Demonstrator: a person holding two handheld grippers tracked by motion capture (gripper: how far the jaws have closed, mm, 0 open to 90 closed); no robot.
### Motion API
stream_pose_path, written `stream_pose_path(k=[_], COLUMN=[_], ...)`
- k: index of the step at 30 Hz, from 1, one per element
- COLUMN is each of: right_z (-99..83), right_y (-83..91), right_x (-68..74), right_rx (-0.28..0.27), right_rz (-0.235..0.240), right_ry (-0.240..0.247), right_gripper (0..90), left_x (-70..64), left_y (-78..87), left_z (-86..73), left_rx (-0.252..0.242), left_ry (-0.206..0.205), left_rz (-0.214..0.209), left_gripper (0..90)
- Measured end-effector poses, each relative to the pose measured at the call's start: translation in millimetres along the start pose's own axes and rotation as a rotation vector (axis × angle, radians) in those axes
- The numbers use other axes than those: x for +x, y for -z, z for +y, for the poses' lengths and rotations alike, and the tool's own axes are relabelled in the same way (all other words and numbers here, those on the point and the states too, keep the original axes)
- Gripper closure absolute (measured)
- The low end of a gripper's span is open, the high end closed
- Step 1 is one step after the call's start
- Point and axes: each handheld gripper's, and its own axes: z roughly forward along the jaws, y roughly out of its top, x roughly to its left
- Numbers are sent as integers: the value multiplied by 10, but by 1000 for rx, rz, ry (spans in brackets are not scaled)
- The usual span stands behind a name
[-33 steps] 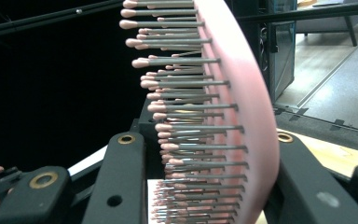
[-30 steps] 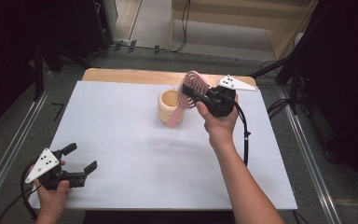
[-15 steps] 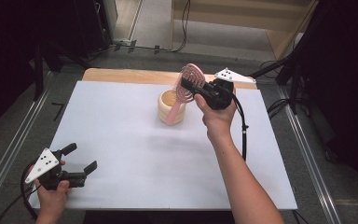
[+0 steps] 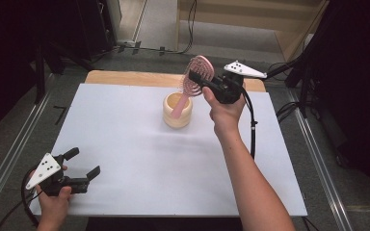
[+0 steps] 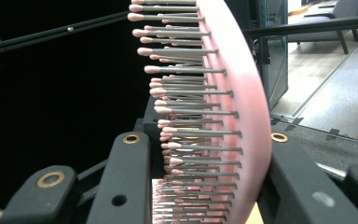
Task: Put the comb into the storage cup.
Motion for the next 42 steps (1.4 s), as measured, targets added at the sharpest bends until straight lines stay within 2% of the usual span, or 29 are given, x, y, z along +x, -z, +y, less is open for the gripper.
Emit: stream_pose_path(k=[20,32,42], right_z=[105,57,-9], right_y=[-147,-225,-283], right_x=[-109,-283,-328], right_rx=[-20,-19,-5], right_rz=[-33,-70,-81], right_ry=[-9,-20,-9], right_gripper=[648,647,647], left_x=[-1,-6,-10], left_y=[4,4,0], left_z=[0,1,1], left_rx=[-3,-2,-1], left_ry=[0,-2,-3], left_rz=[-3,-7,-6], left_gripper=[0,0,0])
